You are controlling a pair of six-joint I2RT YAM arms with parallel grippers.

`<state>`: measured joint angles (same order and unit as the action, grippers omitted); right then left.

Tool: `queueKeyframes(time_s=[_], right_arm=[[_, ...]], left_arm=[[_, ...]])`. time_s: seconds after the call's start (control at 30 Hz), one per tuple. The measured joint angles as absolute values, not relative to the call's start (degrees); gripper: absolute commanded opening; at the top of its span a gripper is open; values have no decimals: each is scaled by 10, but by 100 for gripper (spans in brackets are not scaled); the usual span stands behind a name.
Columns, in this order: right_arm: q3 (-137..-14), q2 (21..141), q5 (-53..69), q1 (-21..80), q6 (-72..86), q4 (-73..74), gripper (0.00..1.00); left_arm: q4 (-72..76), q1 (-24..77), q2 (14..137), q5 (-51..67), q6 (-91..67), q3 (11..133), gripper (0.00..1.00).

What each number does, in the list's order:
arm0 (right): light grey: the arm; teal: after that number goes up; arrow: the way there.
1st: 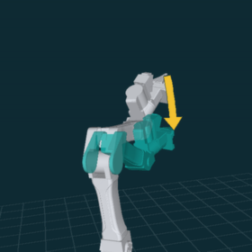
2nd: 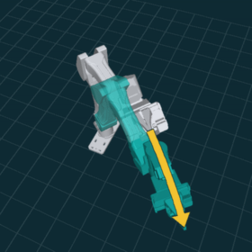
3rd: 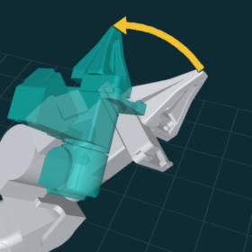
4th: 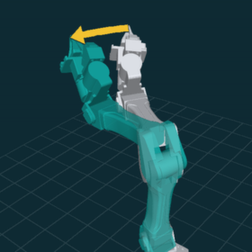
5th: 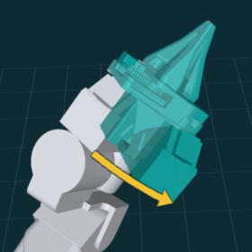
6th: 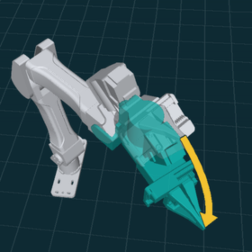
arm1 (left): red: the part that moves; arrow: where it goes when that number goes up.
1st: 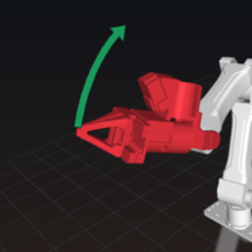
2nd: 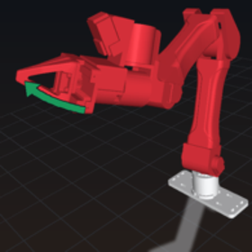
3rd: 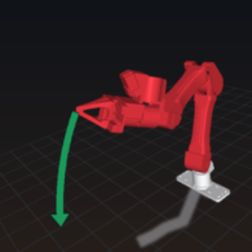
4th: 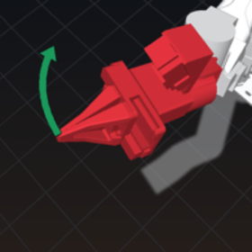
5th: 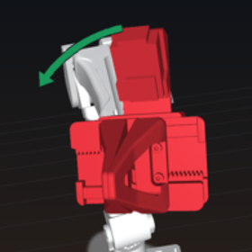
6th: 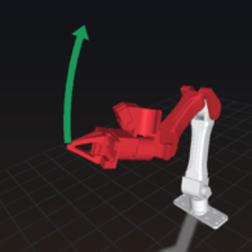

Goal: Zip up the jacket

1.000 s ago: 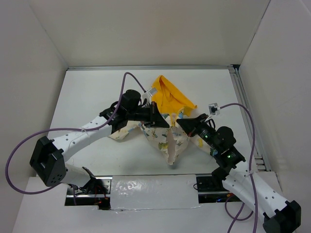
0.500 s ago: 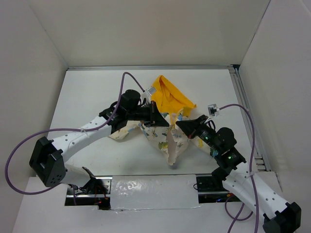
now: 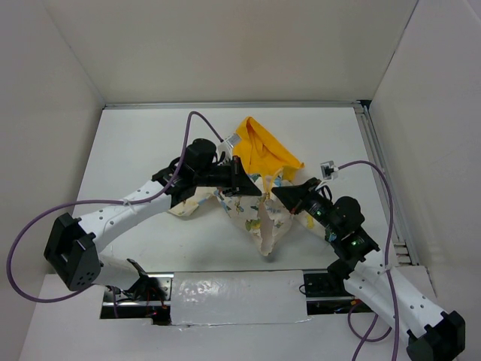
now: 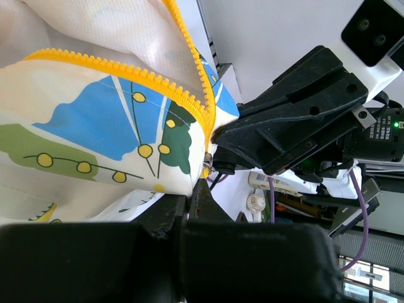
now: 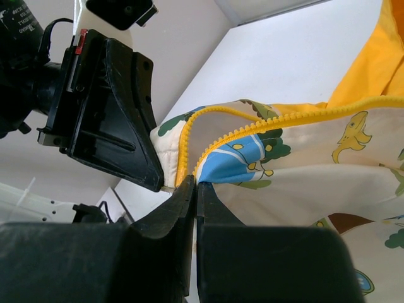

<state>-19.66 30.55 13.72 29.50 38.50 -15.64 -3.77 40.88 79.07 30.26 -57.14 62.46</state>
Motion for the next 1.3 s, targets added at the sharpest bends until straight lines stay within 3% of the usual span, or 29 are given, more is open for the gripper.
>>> queueKeyframes(time_s=[1.3], right_arm=[[-192, 319, 113, 296, 418, -184, 0]], left_arm=[[-24, 408, 795, 357, -539, 625, 0]])
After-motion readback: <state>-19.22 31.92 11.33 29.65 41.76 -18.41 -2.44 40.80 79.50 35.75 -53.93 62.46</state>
